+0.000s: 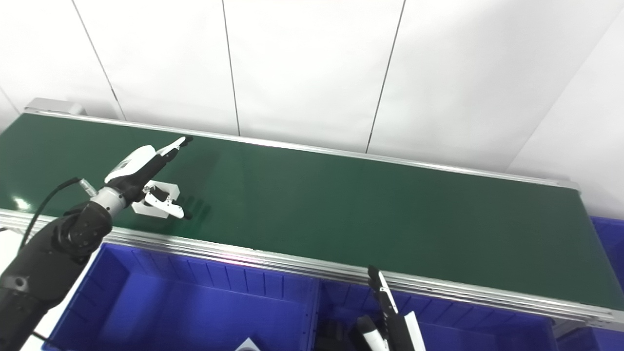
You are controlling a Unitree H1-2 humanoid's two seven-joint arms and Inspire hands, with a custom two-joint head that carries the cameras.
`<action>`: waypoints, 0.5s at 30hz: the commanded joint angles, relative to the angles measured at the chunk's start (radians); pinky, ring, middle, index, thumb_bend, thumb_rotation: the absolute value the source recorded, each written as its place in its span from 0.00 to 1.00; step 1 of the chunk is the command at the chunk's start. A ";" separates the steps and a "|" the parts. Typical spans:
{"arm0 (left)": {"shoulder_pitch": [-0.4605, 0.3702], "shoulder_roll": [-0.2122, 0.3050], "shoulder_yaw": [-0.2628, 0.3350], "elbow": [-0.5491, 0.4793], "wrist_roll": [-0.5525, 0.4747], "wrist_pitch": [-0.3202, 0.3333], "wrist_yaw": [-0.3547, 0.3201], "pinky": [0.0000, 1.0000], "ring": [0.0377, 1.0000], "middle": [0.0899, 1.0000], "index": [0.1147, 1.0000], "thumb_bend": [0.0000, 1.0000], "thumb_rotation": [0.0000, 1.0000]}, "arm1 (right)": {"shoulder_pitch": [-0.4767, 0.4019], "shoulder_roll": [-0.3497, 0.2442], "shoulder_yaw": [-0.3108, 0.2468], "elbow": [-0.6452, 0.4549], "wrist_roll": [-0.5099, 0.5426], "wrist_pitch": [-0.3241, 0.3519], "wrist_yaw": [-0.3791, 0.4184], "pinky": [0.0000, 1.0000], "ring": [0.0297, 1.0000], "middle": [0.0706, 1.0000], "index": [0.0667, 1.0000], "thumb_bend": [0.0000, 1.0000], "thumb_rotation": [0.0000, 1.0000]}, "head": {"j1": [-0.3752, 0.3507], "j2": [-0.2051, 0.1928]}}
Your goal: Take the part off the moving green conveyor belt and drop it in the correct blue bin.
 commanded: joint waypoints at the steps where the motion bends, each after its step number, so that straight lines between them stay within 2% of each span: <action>1: -0.054 0.037 -0.003 -0.008 0.016 0.002 0.004 0.93 1.00 1.00 1.00 0.97 0.14 | -0.005 -0.003 -0.006 -0.035 0.002 -0.023 0.005 0.96 0.96 0.97 0.98 0.74 0.98 | 0.002 -0.001; 5: -0.070 0.043 -0.034 0.006 0.060 0.000 0.012 0.99 1.00 1.00 0.99 0.97 0.12 | -0.007 -0.006 -0.008 -0.032 0.009 -0.029 0.007 0.96 0.96 0.96 0.97 0.73 0.97 | 0.006 0.002; 10: -0.093 0.052 -0.066 0.034 0.101 0.012 0.001 1.00 1.00 1.00 0.99 0.98 0.14 | -0.008 -0.004 -0.011 -0.031 0.016 -0.028 0.008 0.96 0.95 0.96 0.97 0.73 0.97 | 0.009 0.003; 13: -0.104 0.056 -0.080 0.051 0.114 0.009 0.003 1.00 1.00 1.00 0.99 0.97 0.12 | -0.009 -0.004 -0.014 -0.027 0.016 -0.032 0.008 0.95 0.95 0.96 0.97 0.73 0.97 | 0.010 0.003; 15: -0.108 0.055 -0.088 0.059 0.129 0.011 0.009 1.00 1.00 1.00 0.98 0.95 0.07 | -0.010 -0.005 -0.015 -0.027 0.018 -0.030 0.012 0.95 0.95 0.96 0.97 0.74 0.97 | 0.011 0.003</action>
